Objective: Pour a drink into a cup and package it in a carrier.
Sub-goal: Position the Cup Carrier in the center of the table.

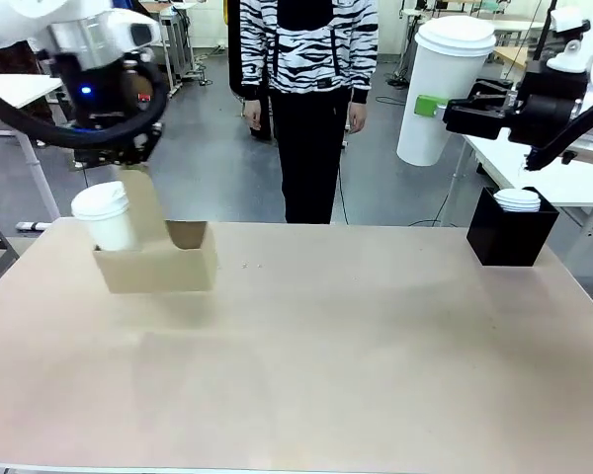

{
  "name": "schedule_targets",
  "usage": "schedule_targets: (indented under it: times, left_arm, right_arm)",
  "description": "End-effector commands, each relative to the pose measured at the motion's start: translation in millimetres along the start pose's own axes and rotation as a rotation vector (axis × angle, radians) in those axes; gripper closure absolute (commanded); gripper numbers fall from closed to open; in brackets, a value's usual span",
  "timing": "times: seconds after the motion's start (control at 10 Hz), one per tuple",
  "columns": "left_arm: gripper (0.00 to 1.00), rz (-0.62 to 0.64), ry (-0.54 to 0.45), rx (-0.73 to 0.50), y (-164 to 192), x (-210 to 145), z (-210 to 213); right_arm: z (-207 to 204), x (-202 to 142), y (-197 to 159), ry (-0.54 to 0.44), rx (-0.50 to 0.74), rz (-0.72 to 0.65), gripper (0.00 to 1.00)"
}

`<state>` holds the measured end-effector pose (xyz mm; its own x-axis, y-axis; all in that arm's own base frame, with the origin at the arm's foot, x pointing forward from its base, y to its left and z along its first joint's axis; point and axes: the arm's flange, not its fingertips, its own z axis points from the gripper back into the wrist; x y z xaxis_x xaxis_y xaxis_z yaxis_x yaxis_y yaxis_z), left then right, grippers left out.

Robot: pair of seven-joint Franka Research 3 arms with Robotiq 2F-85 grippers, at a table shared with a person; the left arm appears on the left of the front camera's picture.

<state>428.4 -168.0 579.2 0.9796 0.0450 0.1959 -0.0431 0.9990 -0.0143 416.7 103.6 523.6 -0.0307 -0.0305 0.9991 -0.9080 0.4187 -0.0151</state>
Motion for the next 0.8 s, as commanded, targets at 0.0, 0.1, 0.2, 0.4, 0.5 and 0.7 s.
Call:
schedule_targets:
  times: [0.0, 0.1, 0.2, 0.4, 0.5, 0.7]
  left_arm:
    - [0.98, -0.003, -0.003, -0.005, -42, -19, 0]
    - [0.98, 0.003, 0.001, 0.012, -70, -34, -4]
    - [0.98, 0.007, -0.009, 0.021, -104, -48, -14]
    - [0.98, 0.001, -0.013, 0.045, -163, -66, -39]
    - [0.98, -0.006, -0.008, 0.053, -187, -72, -51]
    - [0.98, -0.027, 0.001, 0.051, -222, -79, -75]
  right_arm:
    - [-4, 4, -2, -0.016, -0.019, 0.001, 0.20]
    - [-4, 4, -2, -0.016, -0.019, 0.001, 0.20]
    - [-4, 4, -2, -0.016, -0.019, 0.001, 0.20]
    - [-4, 4, -2, -0.016, -0.019, 0.001, 0.20]
    - [-4, 4, -2, -0.016, -0.019, 0.001, 0.20]
    - [-4, 4, -2, -0.016, -0.019, 0.001, 0.20]
